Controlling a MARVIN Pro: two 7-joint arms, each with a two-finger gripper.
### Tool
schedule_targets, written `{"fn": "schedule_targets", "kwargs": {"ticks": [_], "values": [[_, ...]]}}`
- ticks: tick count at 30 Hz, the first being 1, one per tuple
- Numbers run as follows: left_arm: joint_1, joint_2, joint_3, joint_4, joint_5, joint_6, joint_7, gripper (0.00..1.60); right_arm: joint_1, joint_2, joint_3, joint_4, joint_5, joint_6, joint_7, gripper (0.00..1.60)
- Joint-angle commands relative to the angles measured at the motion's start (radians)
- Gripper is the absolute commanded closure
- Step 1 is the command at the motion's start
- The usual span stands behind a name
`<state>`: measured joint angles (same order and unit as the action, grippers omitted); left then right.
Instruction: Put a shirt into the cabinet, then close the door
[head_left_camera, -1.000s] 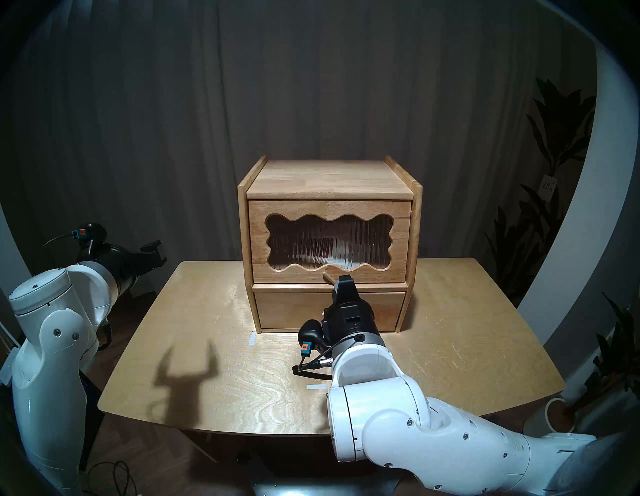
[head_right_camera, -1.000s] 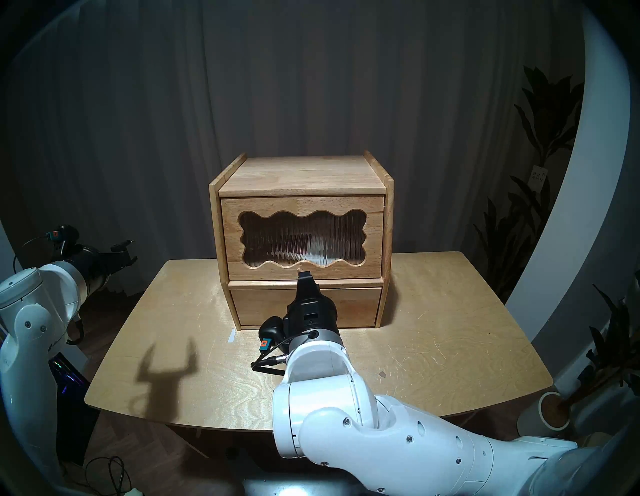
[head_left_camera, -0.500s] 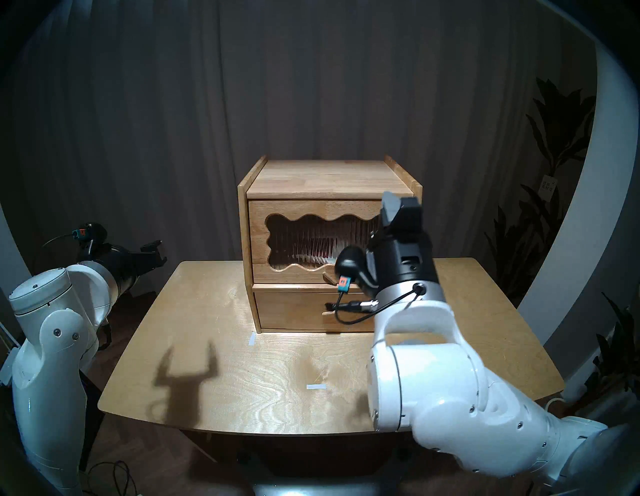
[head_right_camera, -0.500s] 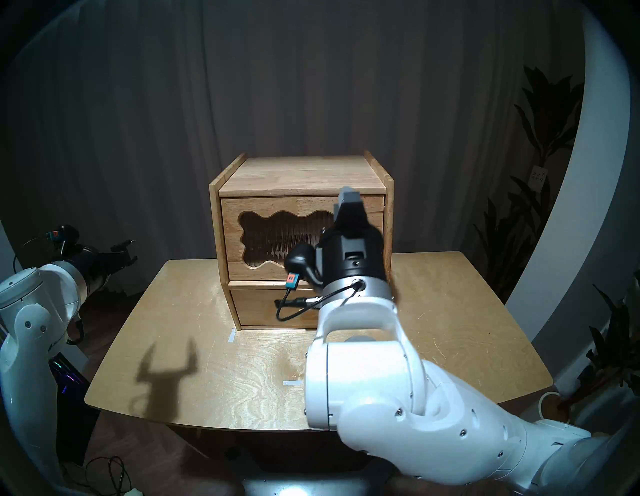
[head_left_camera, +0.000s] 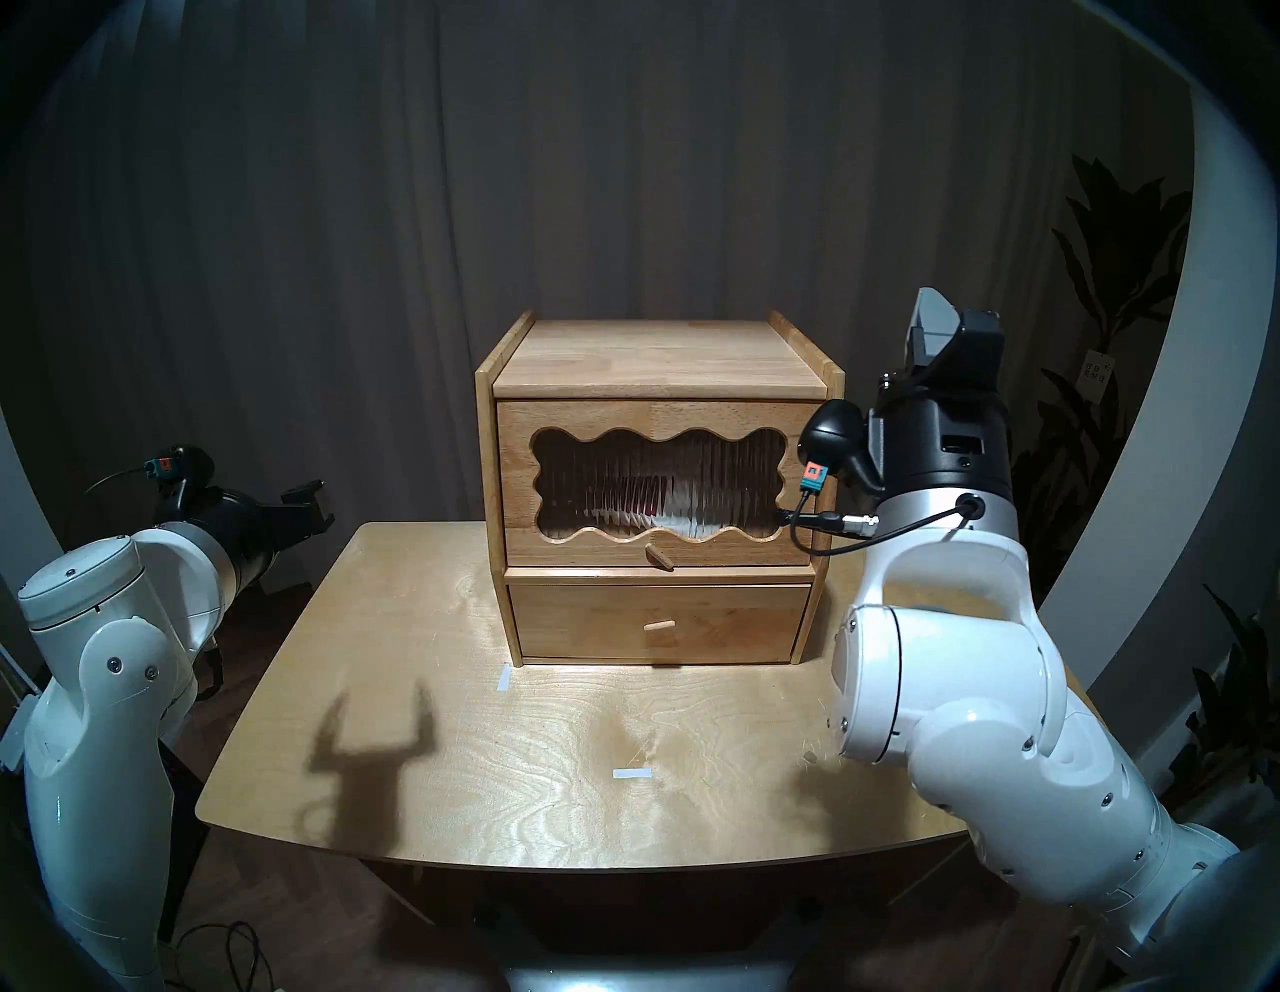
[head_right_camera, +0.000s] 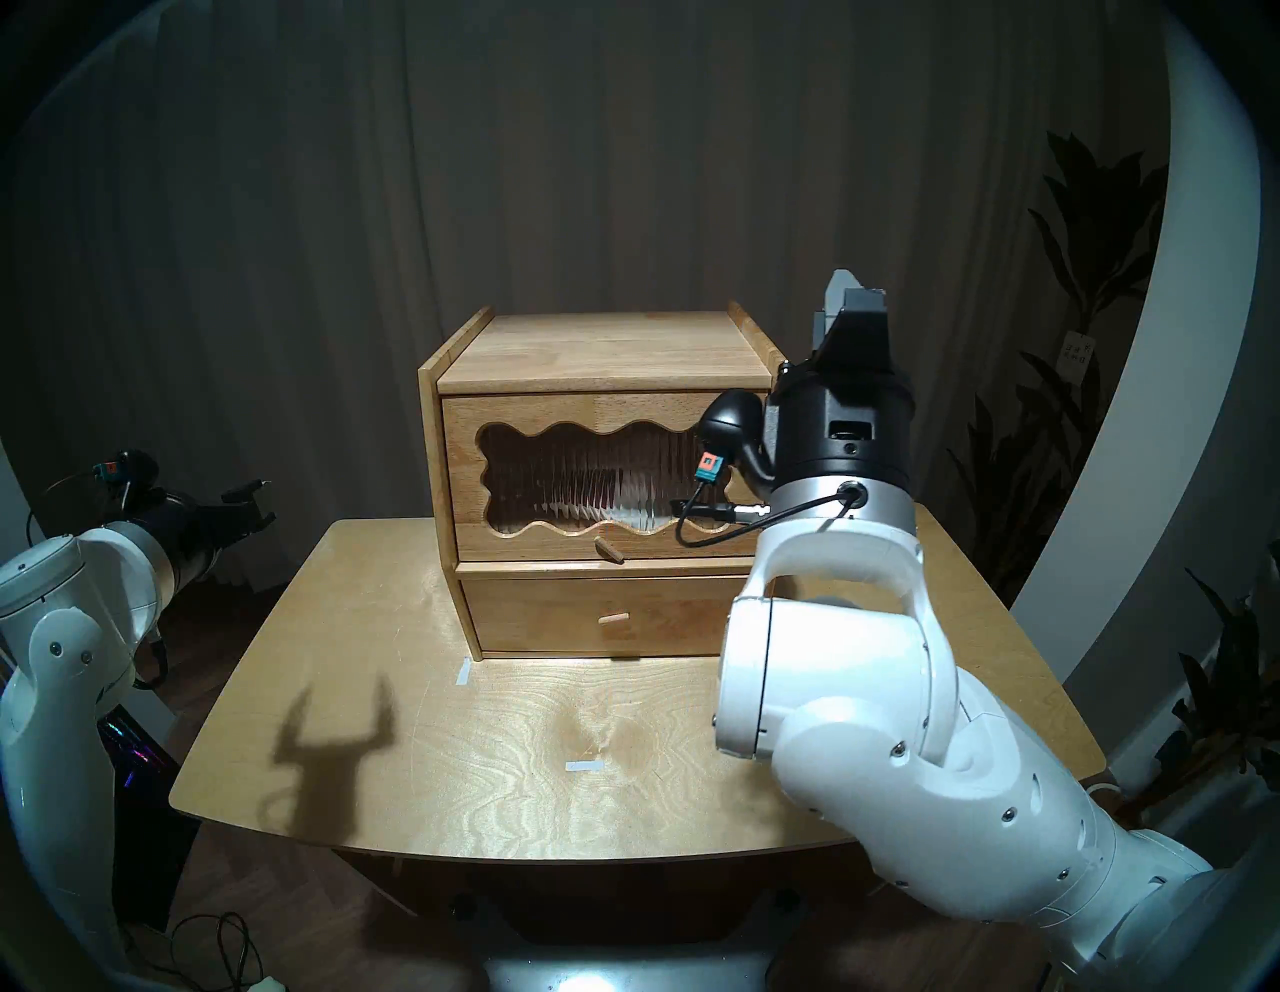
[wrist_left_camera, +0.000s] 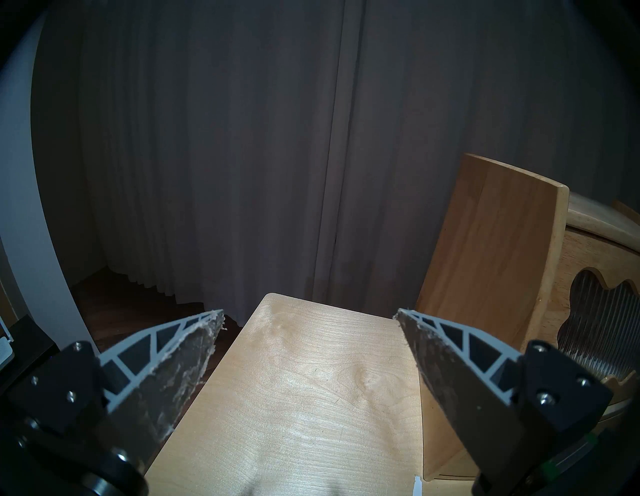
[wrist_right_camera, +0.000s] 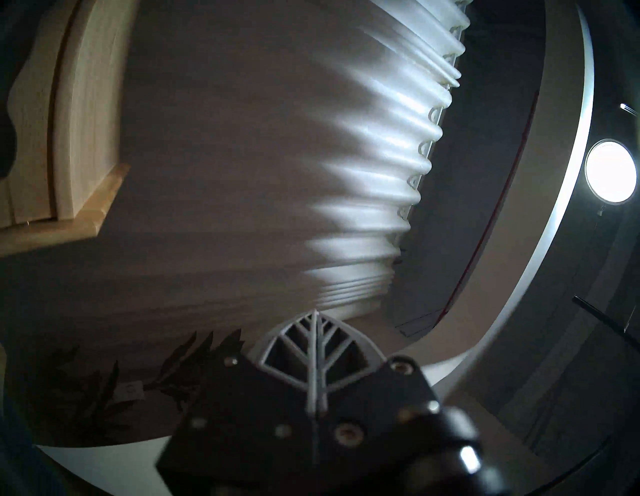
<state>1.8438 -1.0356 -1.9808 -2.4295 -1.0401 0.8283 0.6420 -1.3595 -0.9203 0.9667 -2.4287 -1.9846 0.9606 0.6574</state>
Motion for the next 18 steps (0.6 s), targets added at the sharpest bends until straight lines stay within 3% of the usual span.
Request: {"fn": "schedule_targets", "kwargs": {"ticks": [1, 6, 7, 8, 18], "values": [[-0.005, 0.002, -0.002, -0.009, 0.0, -0.002, -0.001, 0.0, -0.057, 0.015, 0.071, 0.017, 0.043, -0.001, -0.005, 1.6], [-0.005, 0.002, -0.002, -0.008, 0.0, -0.002, -0.001, 0.0, -0.091, 0.03, 0.105, 0.071, 0.076, -0.001, -0.004, 1.6], [-0.005, 0.002, -0.002, -0.008, 0.0, -0.002, -0.001, 0.0, -0.101, 0.034, 0.119, 0.089, 0.087, -0.001, -0.001, 1.21], [-0.005, 0.002, -0.002, -0.008, 0.0, -0.002, -0.001, 0.0, -0.107, 0.036, 0.128, 0.1, 0.095, -0.001, -0.003, 0.0], [-0.006, 0.002, -0.002, -0.009, 0.0, -0.002, -0.001, 0.0, -0.162, 0.055, 0.217, 0.188, 0.176, -0.001, -0.021, 0.0]]}}
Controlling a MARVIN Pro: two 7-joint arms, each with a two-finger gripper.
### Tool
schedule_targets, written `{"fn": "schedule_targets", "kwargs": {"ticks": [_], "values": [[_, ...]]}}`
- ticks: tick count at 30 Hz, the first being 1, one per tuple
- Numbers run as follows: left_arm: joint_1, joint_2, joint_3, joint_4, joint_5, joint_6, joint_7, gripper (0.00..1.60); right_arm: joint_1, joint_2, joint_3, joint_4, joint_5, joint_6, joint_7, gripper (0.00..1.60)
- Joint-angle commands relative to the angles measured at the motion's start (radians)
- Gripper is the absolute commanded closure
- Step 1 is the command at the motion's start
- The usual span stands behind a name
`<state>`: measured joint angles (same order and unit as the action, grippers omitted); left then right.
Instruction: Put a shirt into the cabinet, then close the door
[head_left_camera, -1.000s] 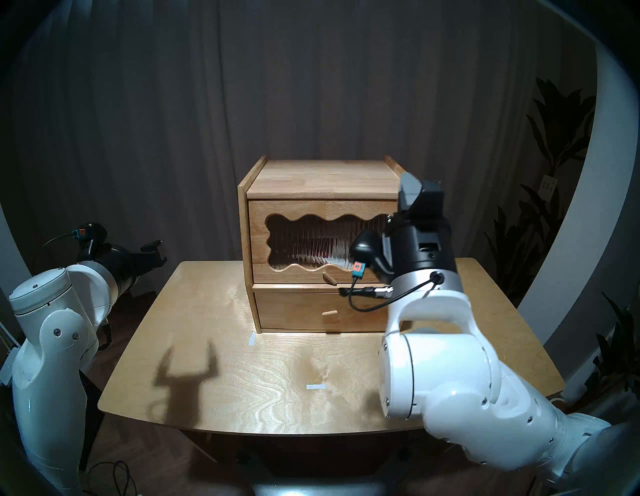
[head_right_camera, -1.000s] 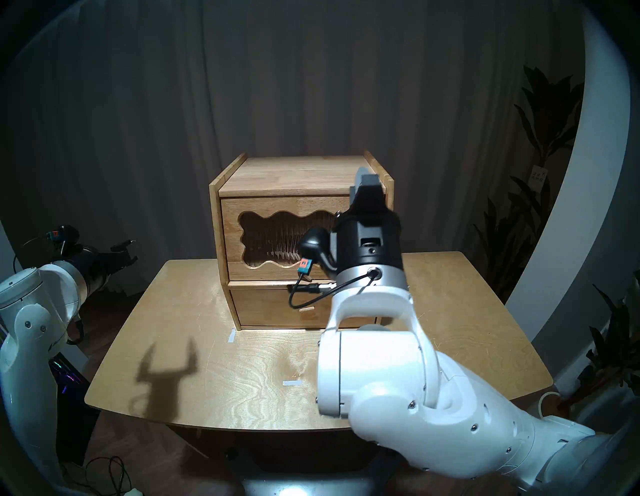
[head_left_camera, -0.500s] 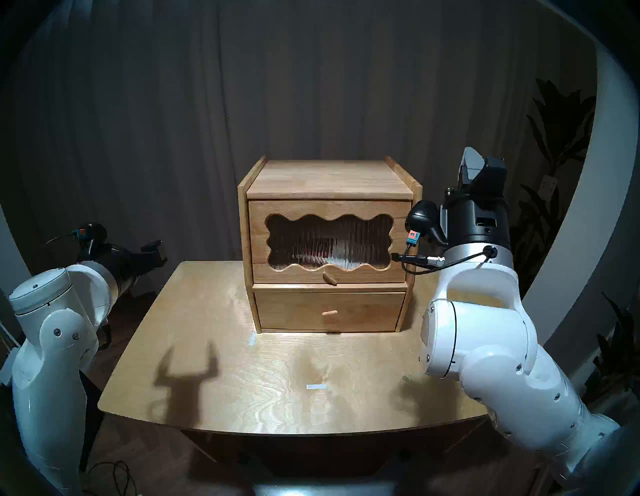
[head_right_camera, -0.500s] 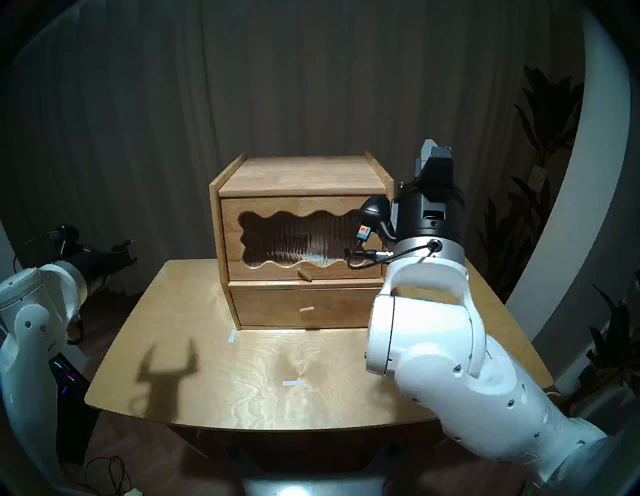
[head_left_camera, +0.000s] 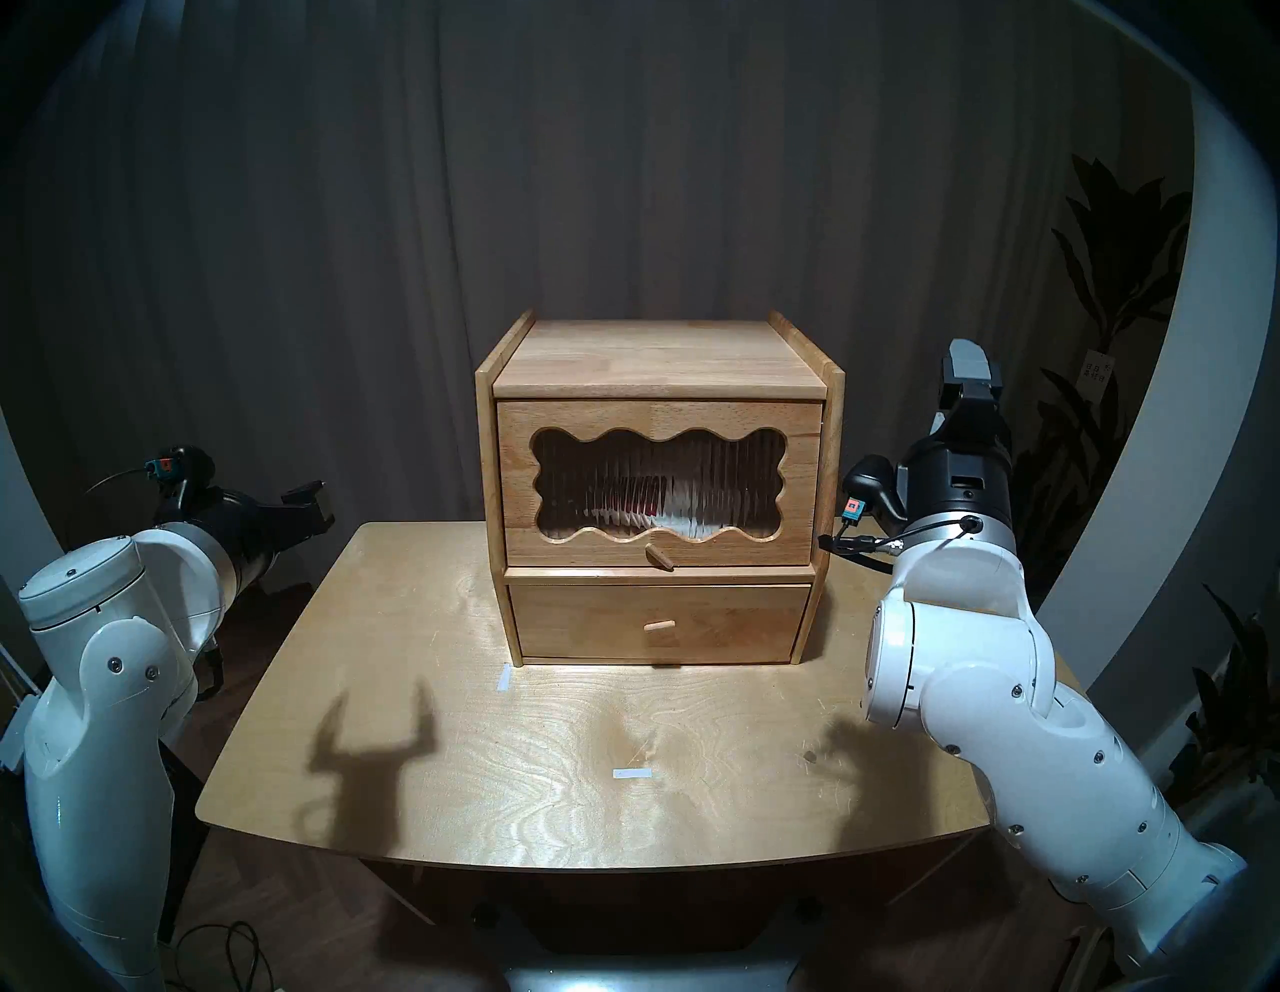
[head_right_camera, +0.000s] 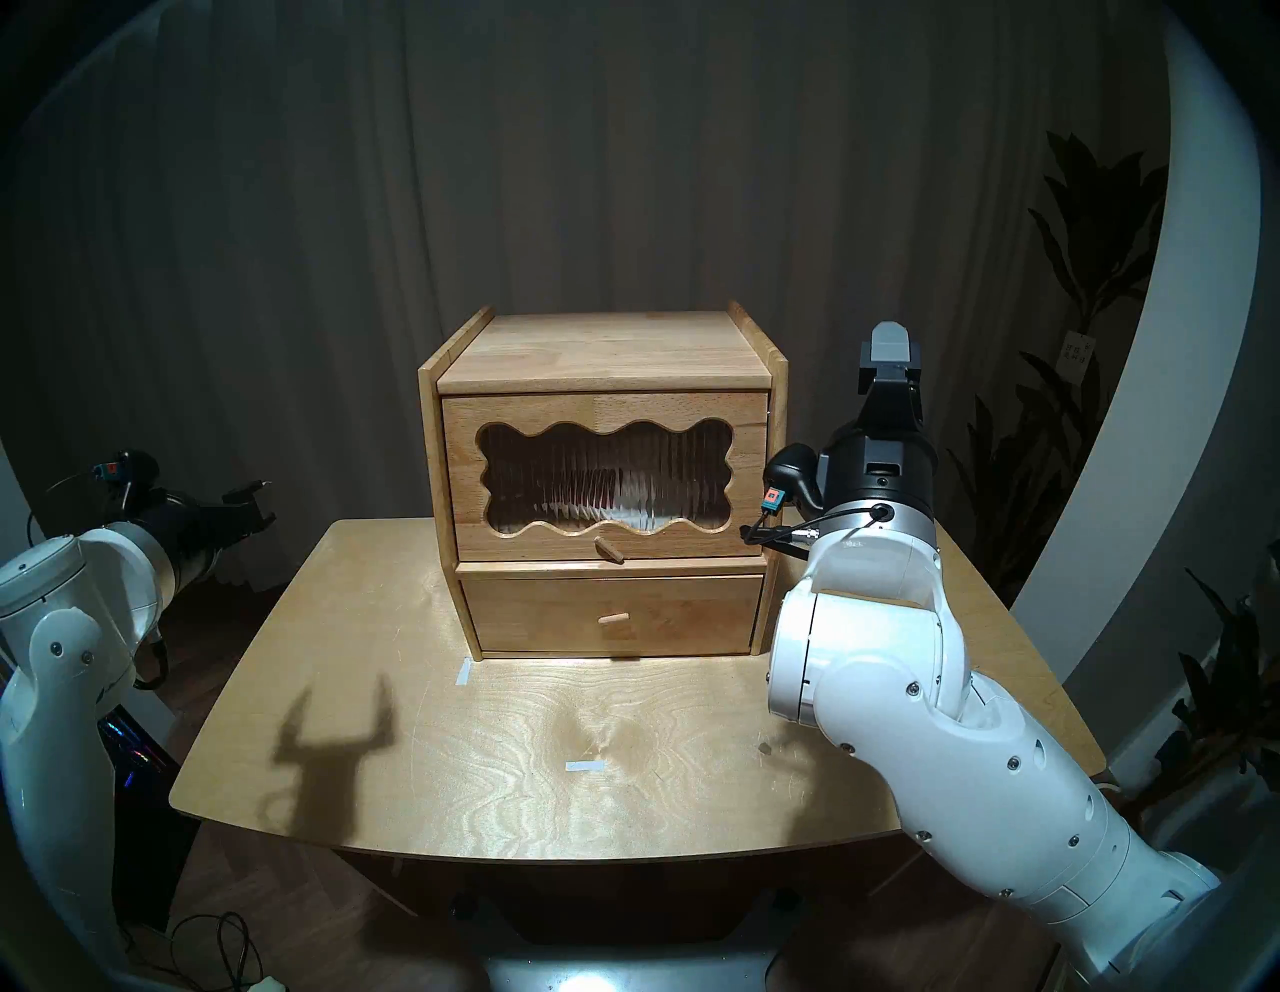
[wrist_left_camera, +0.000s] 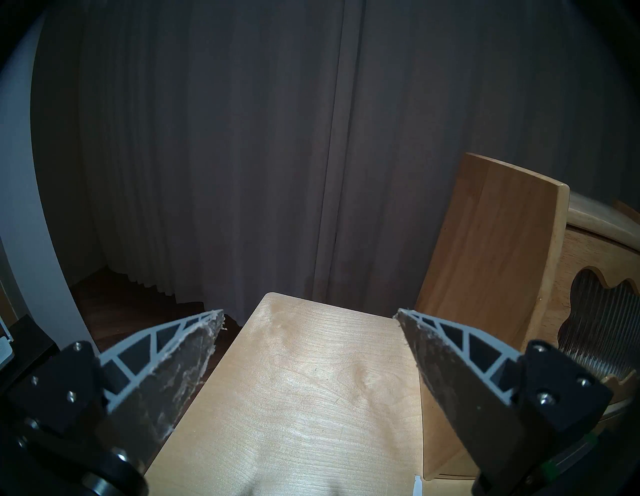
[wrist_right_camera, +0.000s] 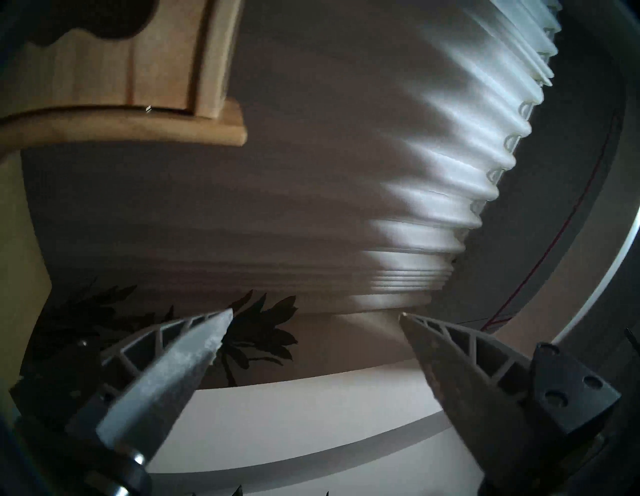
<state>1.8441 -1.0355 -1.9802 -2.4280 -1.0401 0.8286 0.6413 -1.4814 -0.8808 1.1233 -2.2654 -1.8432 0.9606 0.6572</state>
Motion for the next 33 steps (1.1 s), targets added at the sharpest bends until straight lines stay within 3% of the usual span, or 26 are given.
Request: {"fn": "schedule_targets", "kwargs": {"ticks": [1, 9, 17, 18, 23, 29, 33], "values": [[-0.006, 0.002, -0.003, -0.011, 0.0, -0.002, -0.001, 0.0, -0.042, 0.014, 0.065, 0.022, 0.041, -0.001, -0.026, 0.0], [-0.005, 0.002, -0.002, -0.008, 0.0, -0.002, -0.001, 0.0, -0.041, -0.003, 0.114, -0.012, 0.099, -0.001, -0.044, 0.0], [-0.003, 0.001, -0.001, -0.003, 0.0, -0.001, -0.001, 0.0, -0.08, -0.02, 0.171, 0.026, 0.172, -0.001, -0.032, 0.0], [-0.003, 0.001, -0.001, -0.003, 0.0, -0.001, -0.001, 0.0, -0.156, 0.074, 0.199, 0.122, 0.119, -0.001, 0.013, 0.0], [-0.003, 0.001, -0.001, -0.002, 0.0, -0.001, -0.001, 0.0, -0.177, 0.077, 0.251, 0.172, 0.133, -0.001, 0.03, 0.0], [-0.004, 0.002, -0.001, -0.002, 0.0, -0.001, -0.002, 0.0, -0.202, 0.135, 0.323, 0.312, 0.115, -0.01, 0.081, 0.0], [-0.005, 0.002, -0.001, -0.002, 0.0, -0.002, -0.002, 0.0, -0.174, 0.183, 0.368, 0.403, 0.088, -0.025, 0.096, 0.0]]}}
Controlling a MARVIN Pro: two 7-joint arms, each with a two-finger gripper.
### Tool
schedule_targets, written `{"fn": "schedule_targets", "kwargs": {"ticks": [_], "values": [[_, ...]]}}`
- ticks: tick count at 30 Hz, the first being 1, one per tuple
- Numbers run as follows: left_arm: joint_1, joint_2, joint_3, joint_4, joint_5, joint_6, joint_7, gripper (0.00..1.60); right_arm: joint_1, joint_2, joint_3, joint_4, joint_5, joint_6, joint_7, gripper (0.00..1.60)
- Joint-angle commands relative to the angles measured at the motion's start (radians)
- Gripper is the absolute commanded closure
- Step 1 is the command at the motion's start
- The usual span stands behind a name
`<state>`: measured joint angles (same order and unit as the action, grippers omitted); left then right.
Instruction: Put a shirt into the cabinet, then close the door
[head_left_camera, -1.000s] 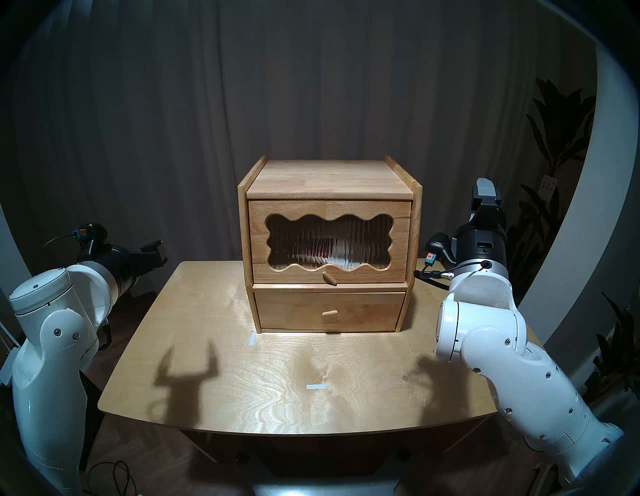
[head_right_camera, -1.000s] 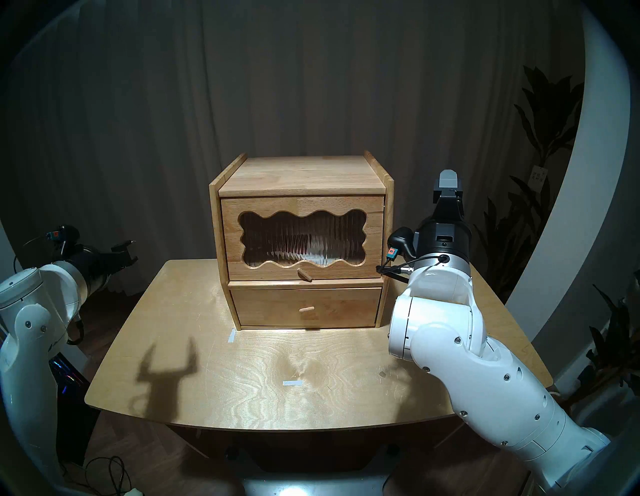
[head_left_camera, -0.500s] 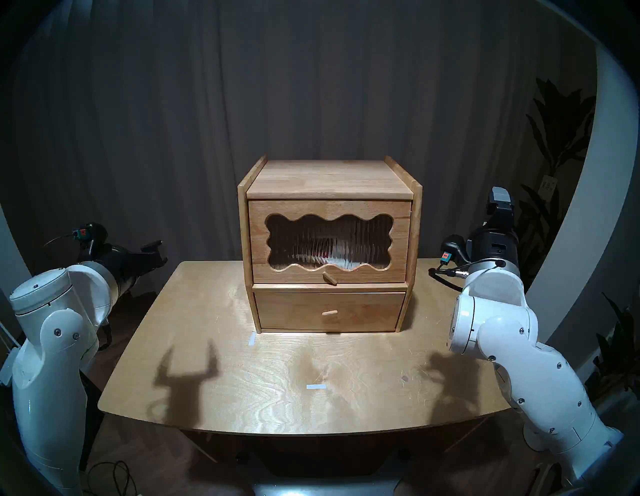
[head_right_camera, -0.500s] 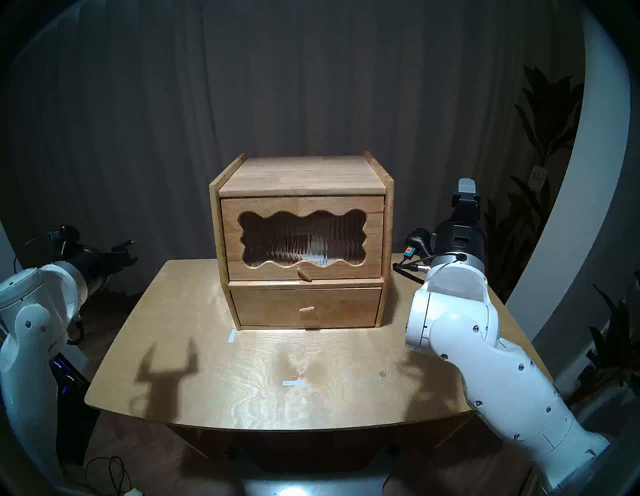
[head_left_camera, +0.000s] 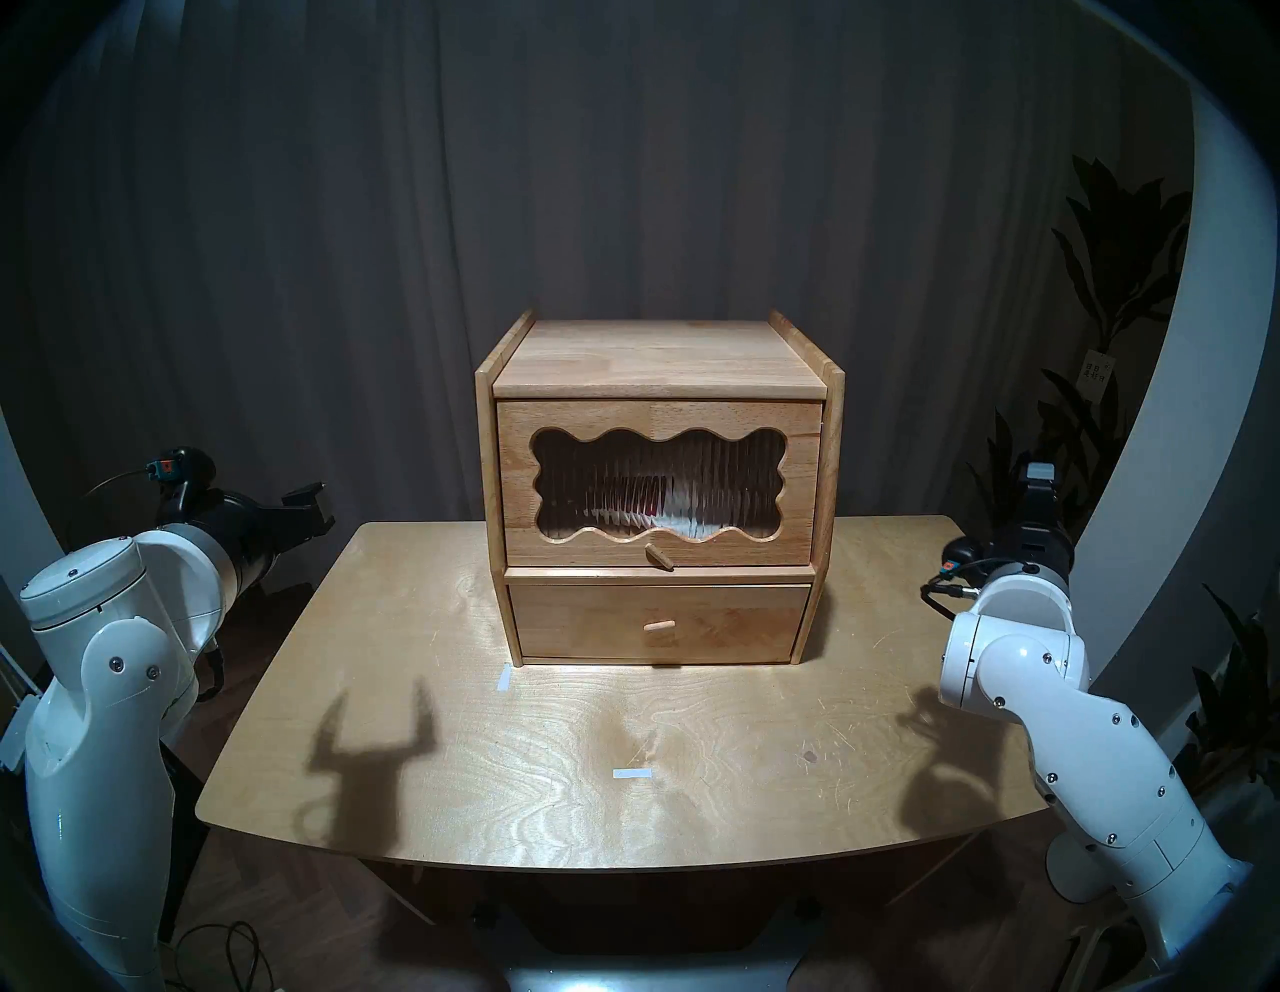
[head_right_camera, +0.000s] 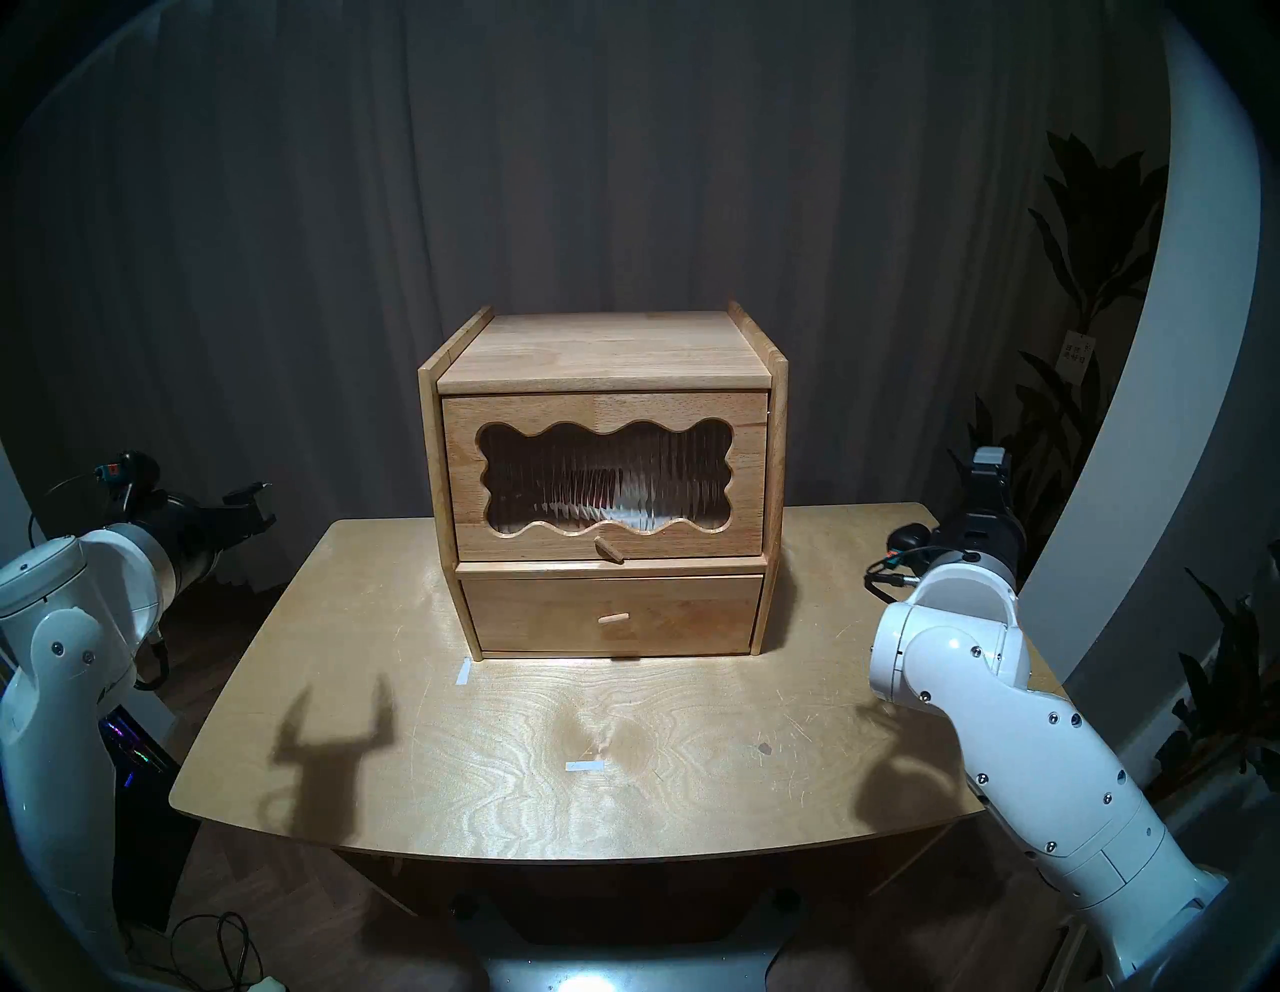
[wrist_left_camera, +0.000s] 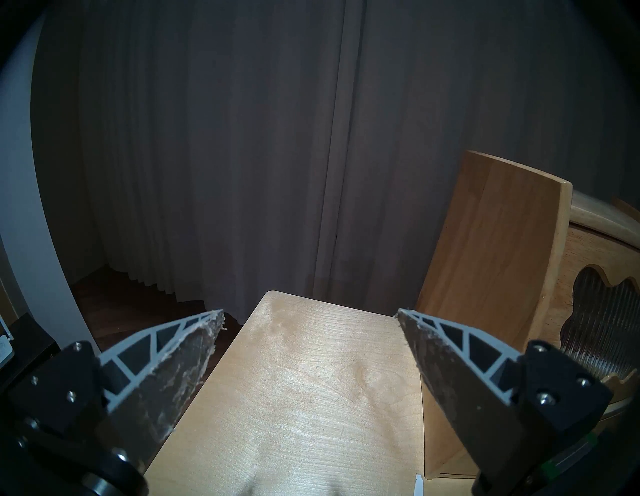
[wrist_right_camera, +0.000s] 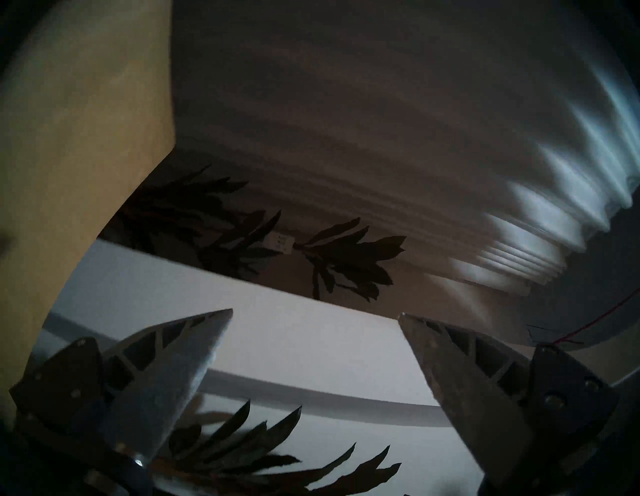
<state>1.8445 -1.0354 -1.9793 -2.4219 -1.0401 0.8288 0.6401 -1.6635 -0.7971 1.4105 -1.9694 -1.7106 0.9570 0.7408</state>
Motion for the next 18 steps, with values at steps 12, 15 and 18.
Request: {"fn": "schedule_targets", "kwargs": {"ticks": [12, 15, 18], "values": [[-0.006, 0.002, -0.002, -0.009, 0.0, -0.002, -0.001, 0.0, 0.092, 0.222, 0.143, 0.205, -0.159, -0.101, 0.015, 0.0], [-0.006, 0.002, -0.002, -0.009, 0.0, -0.002, -0.002, 0.0, 0.106, 0.257, 0.138, 0.23, -0.201, -0.135, 0.012, 0.0], [-0.006, 0.002, -0.002, -0.01, 0.0, -0.002, -0.002, 0.0, 0.118, 0.283, 0.13, 0.247, -0.239, -0.164, 0.009, 0.0]]}}
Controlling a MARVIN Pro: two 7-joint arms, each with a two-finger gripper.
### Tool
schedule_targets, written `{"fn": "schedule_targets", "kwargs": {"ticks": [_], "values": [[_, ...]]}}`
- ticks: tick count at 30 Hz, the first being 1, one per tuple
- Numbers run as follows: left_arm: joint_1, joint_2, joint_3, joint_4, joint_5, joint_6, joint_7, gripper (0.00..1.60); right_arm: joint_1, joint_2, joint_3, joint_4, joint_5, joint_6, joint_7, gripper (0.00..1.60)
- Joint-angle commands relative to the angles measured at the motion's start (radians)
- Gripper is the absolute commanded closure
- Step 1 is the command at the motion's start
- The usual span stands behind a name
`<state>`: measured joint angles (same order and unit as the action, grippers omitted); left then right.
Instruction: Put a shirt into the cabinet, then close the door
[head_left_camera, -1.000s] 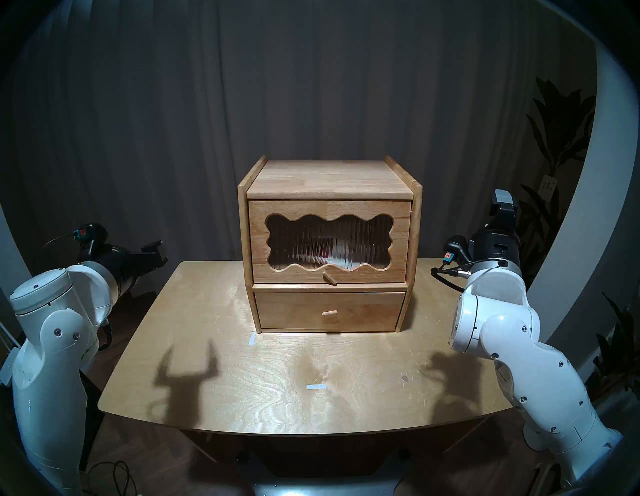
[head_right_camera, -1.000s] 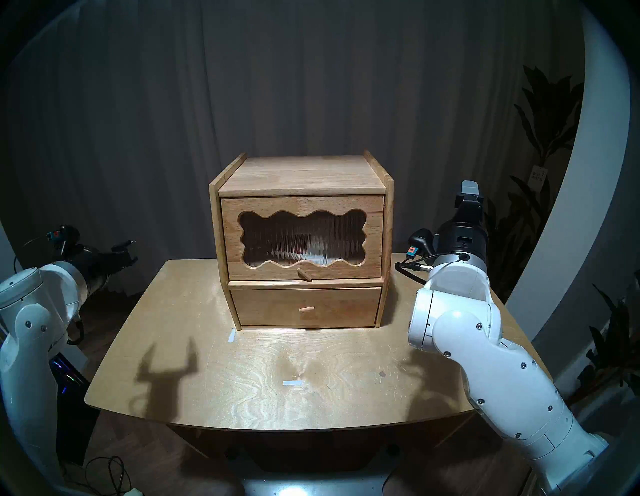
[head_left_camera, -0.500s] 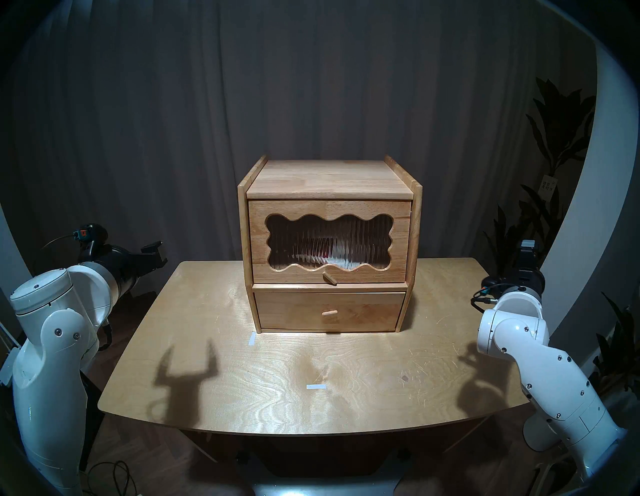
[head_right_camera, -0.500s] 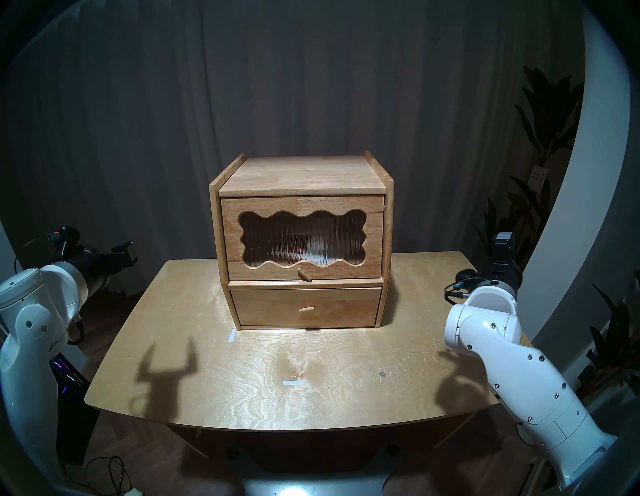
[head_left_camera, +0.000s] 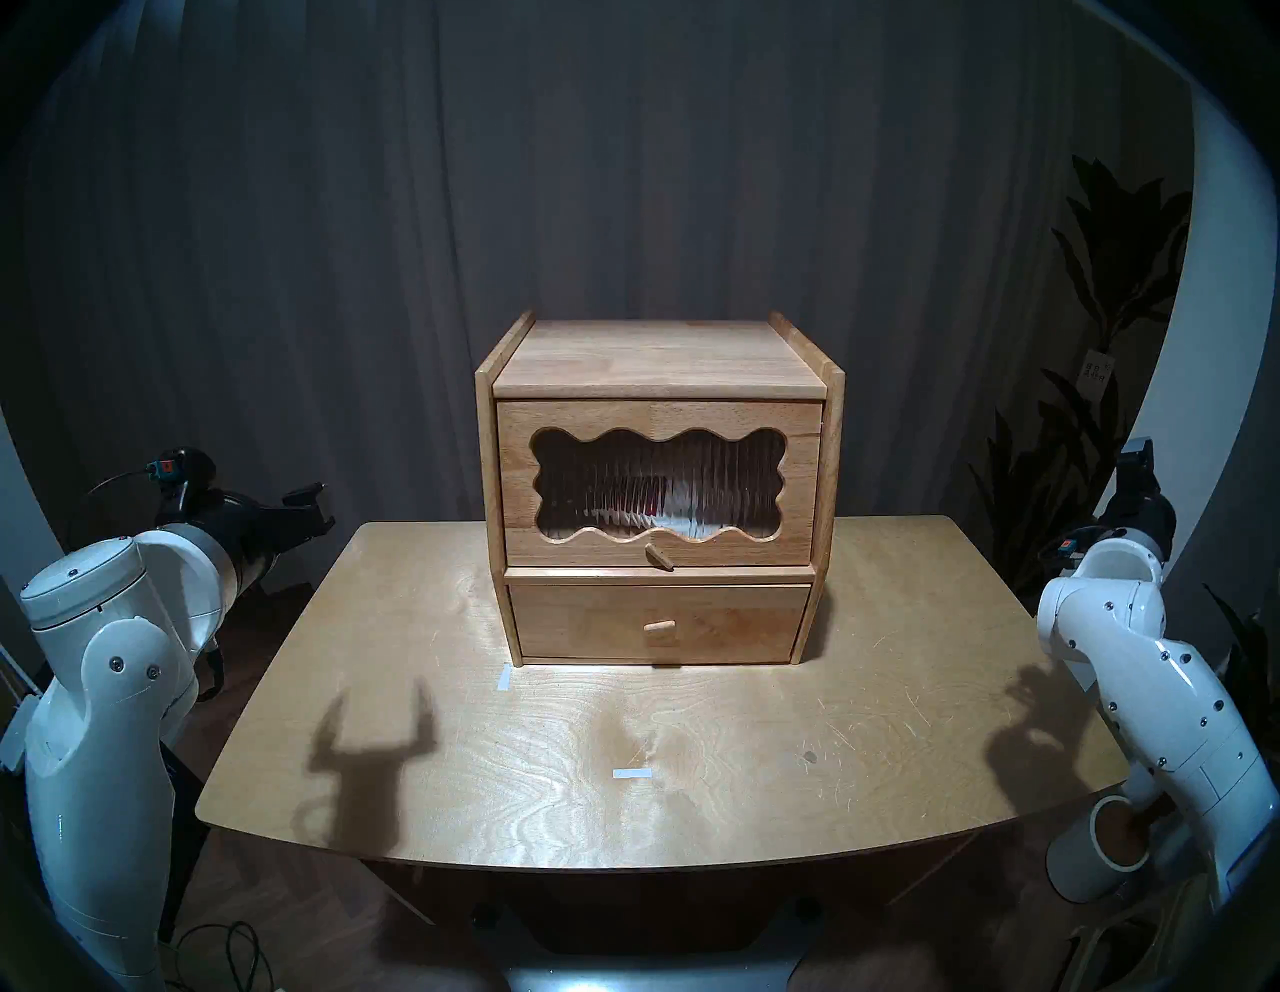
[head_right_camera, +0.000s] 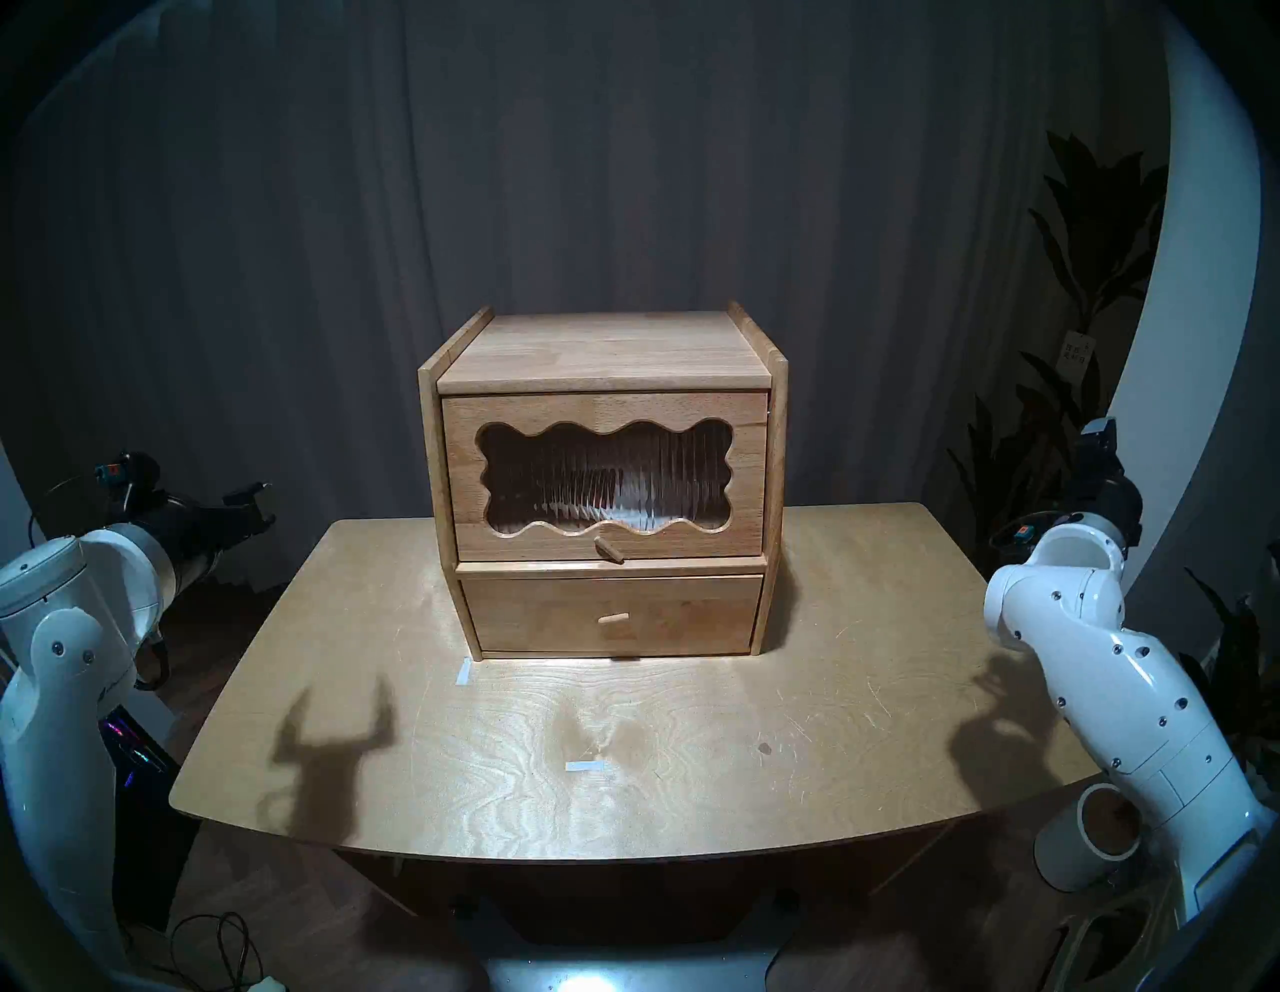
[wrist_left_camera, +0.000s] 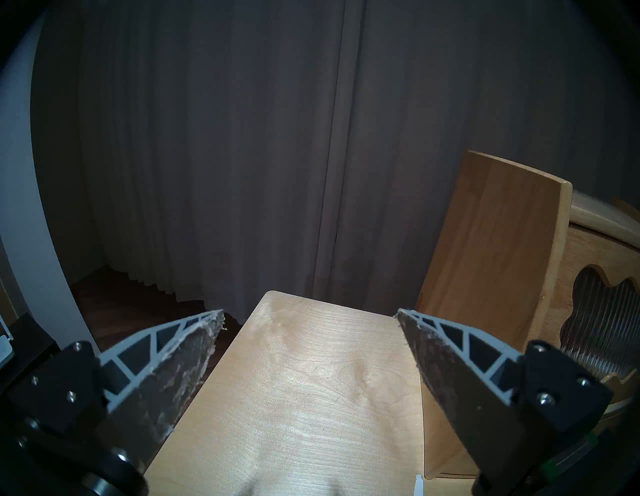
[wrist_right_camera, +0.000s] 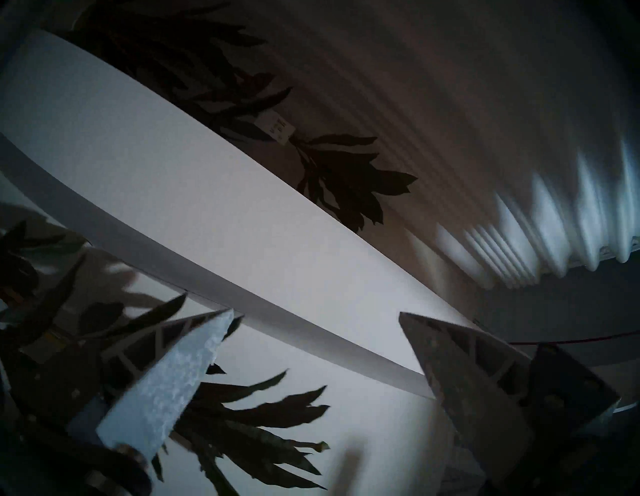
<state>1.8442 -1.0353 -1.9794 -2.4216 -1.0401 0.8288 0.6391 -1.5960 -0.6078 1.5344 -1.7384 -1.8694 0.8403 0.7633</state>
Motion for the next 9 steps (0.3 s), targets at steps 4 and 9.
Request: {"fn": "schedule_targets", "kwargs": {"ticks": [4, 9], "values": [[-0.005, 0.002, -0.002, -0.009, 0.0, -0.002, -0.001, 0.0, 0.054, 0.106, -0.003, 0.025, -0.108, -0.07, -0.015, 0.0], [-0.005, 0.002, -0.002, -0.009, 0.0, -0.002, -0.001, 0.0, 0.044, 0.126, -0.051, 0.064, -0.171, -0.135, -0.015, 0.0]]}}
